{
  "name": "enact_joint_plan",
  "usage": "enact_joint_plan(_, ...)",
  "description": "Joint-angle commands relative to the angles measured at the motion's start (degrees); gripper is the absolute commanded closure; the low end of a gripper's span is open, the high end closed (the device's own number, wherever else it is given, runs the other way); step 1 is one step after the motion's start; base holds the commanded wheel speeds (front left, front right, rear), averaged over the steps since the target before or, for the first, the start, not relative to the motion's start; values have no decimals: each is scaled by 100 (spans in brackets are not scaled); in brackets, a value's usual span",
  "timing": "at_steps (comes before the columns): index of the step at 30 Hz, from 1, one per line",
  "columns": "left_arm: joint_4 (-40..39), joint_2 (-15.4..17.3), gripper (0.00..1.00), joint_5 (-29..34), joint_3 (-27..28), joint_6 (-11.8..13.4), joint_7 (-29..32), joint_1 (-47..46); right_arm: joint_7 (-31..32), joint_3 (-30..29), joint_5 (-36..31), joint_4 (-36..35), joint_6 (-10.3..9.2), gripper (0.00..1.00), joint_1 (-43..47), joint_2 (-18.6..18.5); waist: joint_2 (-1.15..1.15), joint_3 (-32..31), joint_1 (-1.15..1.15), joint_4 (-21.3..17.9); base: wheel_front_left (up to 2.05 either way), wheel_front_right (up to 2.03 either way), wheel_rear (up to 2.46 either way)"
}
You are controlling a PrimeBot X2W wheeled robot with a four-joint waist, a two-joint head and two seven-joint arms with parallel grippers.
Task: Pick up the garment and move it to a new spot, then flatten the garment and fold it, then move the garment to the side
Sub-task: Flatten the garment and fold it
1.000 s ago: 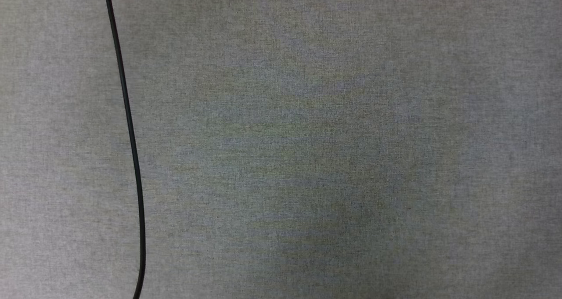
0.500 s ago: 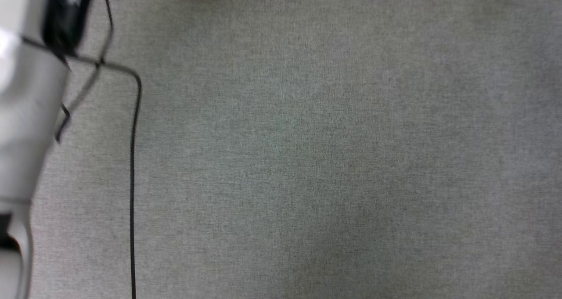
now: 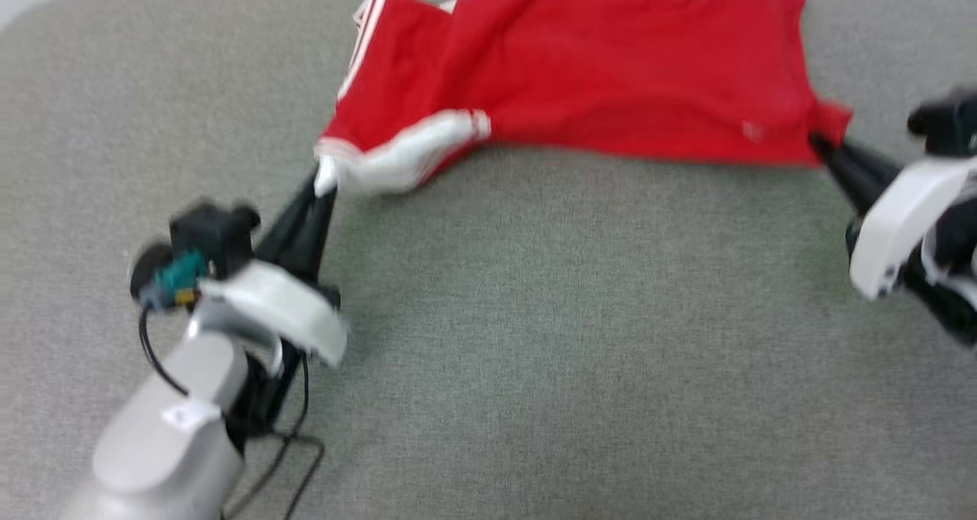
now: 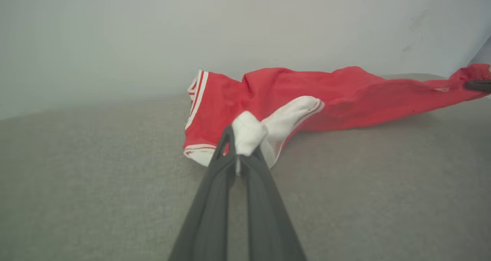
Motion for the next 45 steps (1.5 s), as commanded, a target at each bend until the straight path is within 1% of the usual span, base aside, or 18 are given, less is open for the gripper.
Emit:
enact_joint_plan(1, -113, 40, 100, -65, 11, 72, -40, 358, -16, 39, 51, -58, -6, 100, 310, -40, 0, -340, 1, 16, 0, 0, 0)
enact_joint_plan(5, -364, 43, 100, -191, -47, 209, -40, 1136, -37, -2, 133, -222, -6, 100, 987, -141, 0, -707, 1, 63, 0, 0, 0)
enact_joint_plan(10, -505, 44, 100, -435, -173, 285, 40, 1961, -91, -111, 197, -374, -6, 100, 1841, -220, 0, -1209, 1, 130, 0, 0, 0)
enact_joint_plan(14, -617, 27, 100, -704, -240, 340, 106, 2627, -147, -185, 123, -536, -6, 100, 2487, -253, 0, -1529, 1, 105, 0, 0, 0)
enact_joint_plan(16, -700, 48, 100, -882, -201, 329, 84, 2963, -156, -279, 129, -615, -7, 100, 2765, -238, 0, -1647, 1, 61, 0, 0, 0)
enact_joint_plan(17, -700, 48, 100, -882, -201, 329, 84, 2963, -156, -279, 129, -615, -7, 100, 2765, -238, 0, -1647, 1, 61, 0, 0, 0)
enact_joint_plan(20, -790, 103, 100, -1050, -233, 349, 90, 3443, -149, -448, 168, -719, -6, 100, 3247, -263, 0, -1814, 1, 55, 0, 0, 0)
enact_joint_plan(26, -1088, 262, 100, -1342, -394, 262, 387, 4068, -14, -767, 98, -1060, -7, 100, 4103, -377, 0, -2018, 1, 29, 0, 0, 0)
enact_joint_plan(30, -1222, 351, 100, -1488, -477, 263, 567, 4355, 101, -1037, 10, -1208, -7, 100, 4529, -433, 0, -2087, 1, -11, 0, 0, 0)
enact_joint_plan(34, -1331, 432, 100, -1605, -575, 212, 760, 4552, 338, -1259, 30, -1378, -7, 100, 5013, -472, 0, -2118, 1, -13, 0, 0, 0)
enact_joint_plan(37, -1364, 470, 100, -1595, -584, 249, 786, 4572, 432, -1448, -40, -1514, -7, 100, 5236, -483, 0, -2106, 1, -18, 0, 0, 0)
enact_joint_plan(39, -1375, 486, 100, -1522, -572, 294, 713, 4527, 454, -1582, -94, -1572, -7, 100, 5333, -405, 0, -2094, 1, -25, 0, 0, 0)
enact_joint_plan(45, -1314, 523, 100, -1204, -533, 249, 605, 4012, 538, -1980, -241, -1783, -7, 100, 5362, -236, 0, -2048, 1, -4, 0, 0, 0)
